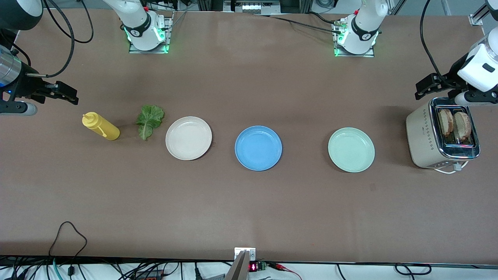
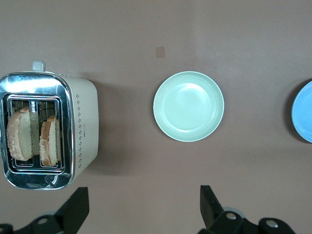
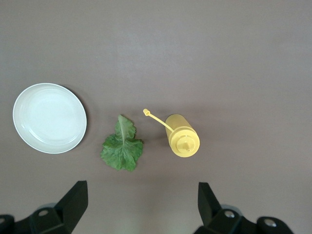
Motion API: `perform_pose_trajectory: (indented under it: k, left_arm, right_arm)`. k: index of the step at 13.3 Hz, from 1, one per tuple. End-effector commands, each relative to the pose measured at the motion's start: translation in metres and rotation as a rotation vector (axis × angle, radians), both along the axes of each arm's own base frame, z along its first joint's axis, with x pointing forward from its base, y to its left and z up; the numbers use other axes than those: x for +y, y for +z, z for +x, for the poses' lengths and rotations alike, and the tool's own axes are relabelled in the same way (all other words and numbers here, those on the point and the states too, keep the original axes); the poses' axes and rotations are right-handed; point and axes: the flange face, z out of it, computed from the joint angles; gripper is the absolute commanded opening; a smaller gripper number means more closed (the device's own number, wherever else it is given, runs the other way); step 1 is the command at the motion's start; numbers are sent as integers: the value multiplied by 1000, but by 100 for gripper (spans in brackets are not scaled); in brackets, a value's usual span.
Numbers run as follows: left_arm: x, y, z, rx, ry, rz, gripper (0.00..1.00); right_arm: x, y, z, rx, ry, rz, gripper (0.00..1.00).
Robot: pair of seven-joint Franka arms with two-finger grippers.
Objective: Make sandwich in blue plate with both arms
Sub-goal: 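Reach the left gripper into the toaster and grasp a bread slice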
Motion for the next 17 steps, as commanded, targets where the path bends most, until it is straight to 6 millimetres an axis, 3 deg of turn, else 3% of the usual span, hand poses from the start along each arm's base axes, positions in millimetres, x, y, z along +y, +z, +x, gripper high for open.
perform_pose_trajectory:
  k: [1, 3, 8, 12, 14, 16, 17]
  left_arm:
    - [2, 3, -10, 3, 9, 0, 100]
    - [7, -6, -3, 11, 8, 0, 100]
    - [103, -90, 40, 92, -38, 51, 100]
    - [162, -155, 46, 149, -64, 13, 100]
    - [180, -180, 48, 166, -54, 0, 100]
    - [188, -195, 47, 187, -41, -11, 94]
    - [191, -203, 45, 205, -35, -18, 81]
  right_arm:
    - [-1, 4, 0, 5, -9, 5, 100]
    - [0, 4, 1, 3, -8, 4, 100]
    - [0, 1, 2, 7, -8, 7, 100]
    - [-1, 0, 3, 10, -9, 7, 100]
    - [0, 0, 3, 8, -8, 7, 100]
    - [-1, 0, 3, 10, -9, 7, 100]
    - [-1, -1, 3, 11, -10, 7, 100]
